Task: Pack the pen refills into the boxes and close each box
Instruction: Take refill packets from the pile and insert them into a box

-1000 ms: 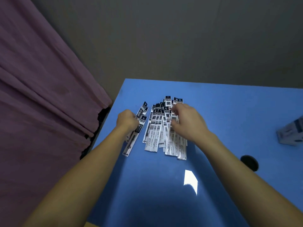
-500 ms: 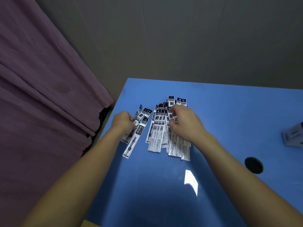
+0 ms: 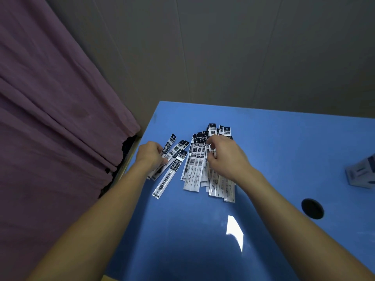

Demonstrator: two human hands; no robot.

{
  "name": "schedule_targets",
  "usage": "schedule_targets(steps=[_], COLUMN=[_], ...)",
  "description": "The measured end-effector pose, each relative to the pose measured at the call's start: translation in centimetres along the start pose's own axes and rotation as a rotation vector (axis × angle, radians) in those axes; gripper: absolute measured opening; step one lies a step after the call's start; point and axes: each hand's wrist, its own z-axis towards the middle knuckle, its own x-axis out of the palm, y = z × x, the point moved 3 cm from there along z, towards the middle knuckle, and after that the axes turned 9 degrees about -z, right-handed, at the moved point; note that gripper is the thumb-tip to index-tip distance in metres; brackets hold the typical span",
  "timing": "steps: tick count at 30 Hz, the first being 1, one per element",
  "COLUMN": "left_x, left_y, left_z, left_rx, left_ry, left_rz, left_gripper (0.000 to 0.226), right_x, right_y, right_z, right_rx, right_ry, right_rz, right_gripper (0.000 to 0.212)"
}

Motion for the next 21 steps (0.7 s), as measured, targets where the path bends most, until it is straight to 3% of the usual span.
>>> schedule_targets(steps=[3,7,13,18,21], left_x=[0.2,0.2,0.8,-0.3,-1.0], left_y=[-0.1,-0.8,-0.5,-0.1,0.1], left_z=[0.0,-0.2,0.5,1.5,1.4], left_rx=[0.017,0.031,0.030,0.047,0.024], left_ry=[-0.001,-0.001,0.030,0.009,0.036], left_rz=[0.098,0.200,0.235,0.124,0.032], left_gripper=[0.047,0.026,0.020,0.044,0.022], right_x=[0.2,0.4,0.4,0.2,0.4], right_y=[0.2,0.5,0.9,0.8,1.0], right_z=[0.0,0.0,0.0,0.0,0.0], right_rx=[-0.009,-0.021,-0.039,-0.032,-0.037], right_ry=[0.009,0.011,-0.004,-0.003,0.016], right_rz=[0.002,0.008,0.012,0.011,-0.012], right_gripper=[0.037,0.037,0.035,0.036,0.036])
